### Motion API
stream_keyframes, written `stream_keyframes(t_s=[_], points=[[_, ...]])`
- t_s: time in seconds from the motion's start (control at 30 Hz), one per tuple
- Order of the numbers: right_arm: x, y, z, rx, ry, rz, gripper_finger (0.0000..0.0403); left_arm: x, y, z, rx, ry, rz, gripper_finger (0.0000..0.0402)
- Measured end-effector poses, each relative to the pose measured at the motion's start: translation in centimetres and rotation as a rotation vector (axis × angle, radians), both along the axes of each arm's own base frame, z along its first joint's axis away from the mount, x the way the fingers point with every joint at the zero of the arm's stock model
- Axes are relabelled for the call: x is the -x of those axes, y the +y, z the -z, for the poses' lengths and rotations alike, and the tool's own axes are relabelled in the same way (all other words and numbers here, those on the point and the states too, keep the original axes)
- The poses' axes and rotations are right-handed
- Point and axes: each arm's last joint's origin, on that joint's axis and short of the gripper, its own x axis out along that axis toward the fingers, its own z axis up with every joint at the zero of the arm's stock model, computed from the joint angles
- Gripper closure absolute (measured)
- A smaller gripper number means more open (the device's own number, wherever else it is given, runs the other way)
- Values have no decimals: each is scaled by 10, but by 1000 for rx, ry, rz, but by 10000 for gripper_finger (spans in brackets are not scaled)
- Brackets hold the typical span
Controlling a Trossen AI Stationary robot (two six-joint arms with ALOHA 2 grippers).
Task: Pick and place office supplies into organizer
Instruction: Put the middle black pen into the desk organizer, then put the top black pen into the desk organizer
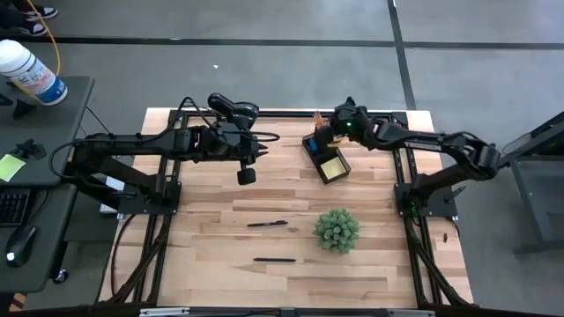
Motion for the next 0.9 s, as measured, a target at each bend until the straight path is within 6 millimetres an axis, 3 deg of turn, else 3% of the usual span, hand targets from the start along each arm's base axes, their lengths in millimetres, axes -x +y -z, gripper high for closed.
stream_keyframes(t_s=[0.3,0.43,0.63,0.9], points=[[-15,-5,34,-73,90,-27,371,0,0,0,8,-4,-5,361],[-17,-5,37,-113,67,-51,313,0,0,0,16,-8,-11,360],[-15,-3,31,-120,27,-57,243,0,0,0,16,-8,-12,360],[-8,2,2,-27,-47,-130,228,1,0,1,18,2,-10,360]])
